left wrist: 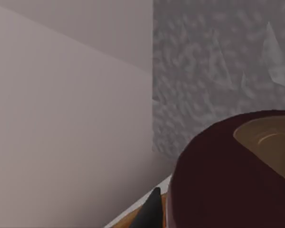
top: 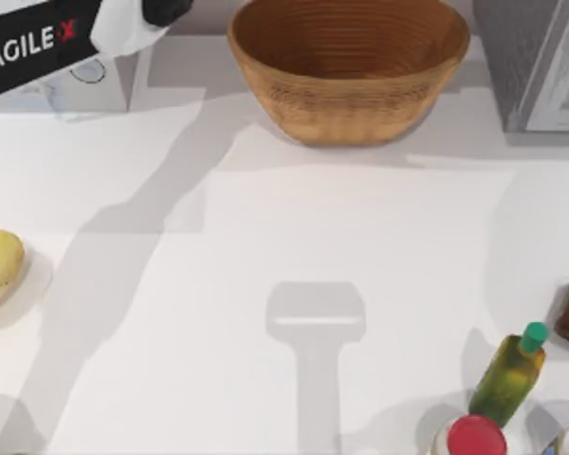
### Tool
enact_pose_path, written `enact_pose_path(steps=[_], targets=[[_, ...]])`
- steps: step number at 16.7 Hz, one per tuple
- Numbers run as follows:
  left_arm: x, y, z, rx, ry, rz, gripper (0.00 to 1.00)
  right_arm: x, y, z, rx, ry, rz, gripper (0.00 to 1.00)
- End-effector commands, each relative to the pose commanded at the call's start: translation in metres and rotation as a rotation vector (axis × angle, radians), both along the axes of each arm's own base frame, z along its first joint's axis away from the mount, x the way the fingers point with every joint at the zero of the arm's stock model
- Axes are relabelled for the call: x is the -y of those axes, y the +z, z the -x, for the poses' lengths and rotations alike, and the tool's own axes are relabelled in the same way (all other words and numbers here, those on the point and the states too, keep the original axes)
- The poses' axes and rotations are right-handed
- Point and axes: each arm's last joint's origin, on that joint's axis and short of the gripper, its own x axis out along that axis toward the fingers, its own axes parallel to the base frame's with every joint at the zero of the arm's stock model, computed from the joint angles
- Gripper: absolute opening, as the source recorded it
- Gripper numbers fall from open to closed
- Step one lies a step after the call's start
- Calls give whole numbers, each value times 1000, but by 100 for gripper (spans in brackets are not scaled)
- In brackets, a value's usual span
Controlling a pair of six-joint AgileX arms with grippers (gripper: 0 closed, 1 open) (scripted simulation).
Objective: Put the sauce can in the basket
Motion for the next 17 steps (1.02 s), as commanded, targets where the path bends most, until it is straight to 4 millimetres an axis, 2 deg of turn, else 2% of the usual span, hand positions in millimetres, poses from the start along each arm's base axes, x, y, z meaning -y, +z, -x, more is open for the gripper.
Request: enact_pose_path(steps=[4, 13, 17], targets=[[-1, 0, -2, 2, 2, -1, 0, 0, 0, 0, 0, 0, 0, 100], [38, -32, -36, -2, -1, -1, 0, 0, 0, 0, 0, 0, 0, 100], [40, -34, -39, 0, 0, 0, 0, 0, 0, 0, 0, 0, 0, 100]])
